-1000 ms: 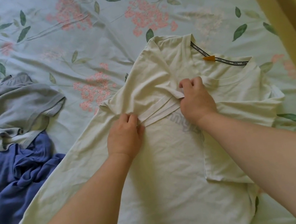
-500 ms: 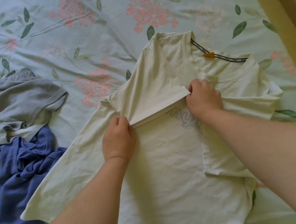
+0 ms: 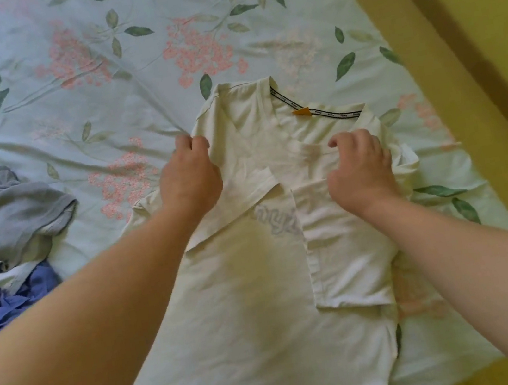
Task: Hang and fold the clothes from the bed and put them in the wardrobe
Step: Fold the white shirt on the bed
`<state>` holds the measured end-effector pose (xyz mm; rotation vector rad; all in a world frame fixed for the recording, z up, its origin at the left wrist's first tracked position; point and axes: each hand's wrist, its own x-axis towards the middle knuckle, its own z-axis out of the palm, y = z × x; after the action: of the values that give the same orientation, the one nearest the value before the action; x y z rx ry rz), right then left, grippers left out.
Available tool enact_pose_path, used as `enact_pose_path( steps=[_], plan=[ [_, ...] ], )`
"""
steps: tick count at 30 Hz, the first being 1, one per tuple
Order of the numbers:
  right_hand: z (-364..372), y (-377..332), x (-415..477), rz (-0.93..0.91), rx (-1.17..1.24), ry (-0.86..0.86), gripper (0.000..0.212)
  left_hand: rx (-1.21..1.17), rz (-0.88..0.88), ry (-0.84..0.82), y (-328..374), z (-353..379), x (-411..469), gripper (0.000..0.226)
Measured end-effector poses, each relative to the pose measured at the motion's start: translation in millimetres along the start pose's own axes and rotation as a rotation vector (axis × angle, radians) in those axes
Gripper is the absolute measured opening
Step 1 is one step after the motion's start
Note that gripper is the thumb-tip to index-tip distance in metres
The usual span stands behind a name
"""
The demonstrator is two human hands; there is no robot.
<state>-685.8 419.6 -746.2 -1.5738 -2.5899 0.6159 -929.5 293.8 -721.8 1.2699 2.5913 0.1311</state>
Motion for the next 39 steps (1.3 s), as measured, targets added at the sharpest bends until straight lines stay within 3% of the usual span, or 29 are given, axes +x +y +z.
enact_pose_path(
  steps=[3,6,10,15,17,20,21,25,27,31,34,39],
  plan=[
    [-27,43,1,0.273,-0.092,0.024,0.06,0.031,-0.036,-0.074,28,-10,62,0.055],
    [-45,79,7,0.501,-0.144,-0.16,0.073,0.066,-0.055,-0.188,44,-10,110,0.08],
    [-51,111,19,0.651,0.254,-0.373,0.082,0.011,-0.219,-0.263,51,0,140,0.079],
    [-49,124,20,0.613,0.569,-0.442,0.094,0.102,-0.275,-0.313,51,-3,147,0.045],
    [-46,126,17,0.579,0.513,-0.38,0.081,0.081,-0.315,-0.311,51,-6,147,0.032],
    [-40,129,9,0.558,0.391,-0.251,0.022,-0.02,-0.393,-0.271,52,-9,145,0.013],
    [-38,130,7,0.57,0.419,-0.25,0.014,-0.063,-0.423,-0.271,53,-10,146,0.007],
    [-42,138,9,0.741,0.638,-0.161,0.015,-0.181,-0.479,-0.203,47,-17,153,0.027],
    [-43,145,12,0.812,0.719,-0.084,0.015,-0.149,-0.466,-0.139,40,-21,159,0.022],
    [-41,143,14,0.83,0.908,-0.114,0.017,-0.155,-0.515,-0.11,36,-23,159,0.008],
    [-48,131,17,0.877,1.129,-0.126,0.012,-0.239,-0.522,-0.078,37,-24,153,0.027],
    [-89,112,31,0.777,0.93,-0.01,0.042,-0.492,-0.497,0.009,44,-67,148,0.036]
  ],
)
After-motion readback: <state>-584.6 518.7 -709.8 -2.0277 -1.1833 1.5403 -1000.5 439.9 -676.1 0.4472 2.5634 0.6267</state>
